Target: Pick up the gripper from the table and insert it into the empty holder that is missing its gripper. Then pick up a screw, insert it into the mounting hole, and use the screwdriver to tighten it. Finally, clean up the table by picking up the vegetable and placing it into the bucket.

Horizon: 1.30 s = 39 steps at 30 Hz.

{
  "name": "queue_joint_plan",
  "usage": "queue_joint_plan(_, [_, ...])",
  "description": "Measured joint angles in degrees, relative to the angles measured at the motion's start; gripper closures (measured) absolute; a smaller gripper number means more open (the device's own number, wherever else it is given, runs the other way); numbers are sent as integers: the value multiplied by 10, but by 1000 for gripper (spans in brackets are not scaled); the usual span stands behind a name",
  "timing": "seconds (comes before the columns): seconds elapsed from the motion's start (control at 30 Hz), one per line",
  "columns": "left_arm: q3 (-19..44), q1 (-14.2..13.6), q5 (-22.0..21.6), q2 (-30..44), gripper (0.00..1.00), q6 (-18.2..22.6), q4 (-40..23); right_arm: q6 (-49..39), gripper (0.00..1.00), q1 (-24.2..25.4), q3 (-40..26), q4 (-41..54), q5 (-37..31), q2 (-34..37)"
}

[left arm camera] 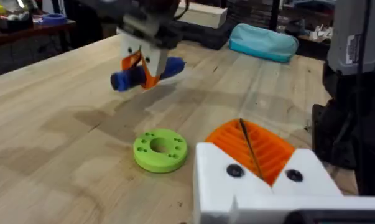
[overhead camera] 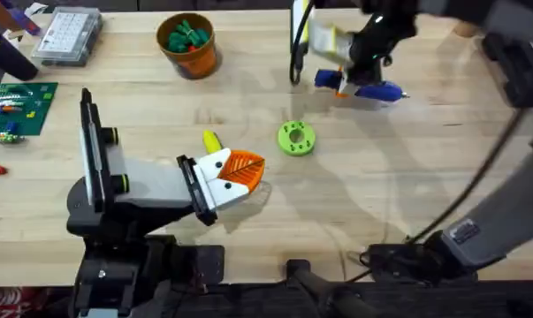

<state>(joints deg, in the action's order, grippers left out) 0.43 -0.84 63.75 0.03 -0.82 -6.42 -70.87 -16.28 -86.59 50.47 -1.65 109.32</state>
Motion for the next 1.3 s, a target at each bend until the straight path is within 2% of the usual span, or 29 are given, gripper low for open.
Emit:
queue_joint_plan(0.2, [0,0,0,0,997,0,0,-28,981,2,-1,-16,-36,75])
queue_joint_plan(0.63, [0,0,0,0,997,0,0,-40,982,9,-7,-20,-41,80])
queue_joint_plan(0.67, [0,0,0,0,997,0,0,-39,947,10,-7,-21,-41,80])
queue_joint_plan(0.7, [0,0,0,0,997,0,0,-38,828,11,-7,-20,-43,80])
queue_joint_plan(0.77, [0,0,-1,0,871,2,0,-39,527,13,-8,-20,-45,79])
queue_joint_plan(0.8, [0,0,-1,0,744,4,0,-38,373,14,-8,-26,-46,79])
queue_joint_plan(0.87, [0,0,-1,0,421,4,0,-33,93,16,-14,-32,-49,80])
queue_joint_plan(0.9, [0,0,-1,0,262,4,0,-31,30,16,-15,-31,-50,80])
queue_joint_plan(0.93, [0,0,-1,0,118,3,0,-28,13,17,-16,-30,-51,80])
queue_joint_plan(0.97, [0,0,-1,0,43,3,0,-27,8,17,-16,-26,-52,80])
queue_joint_plan(1.17, [0,0,-1,0,14,4,0,6,8,17,-14,-9,-52,72])
queue_joint_plan(1.3, [0,0,-1,0,14,4,0,47,6,12,-11,-8,-52,39])
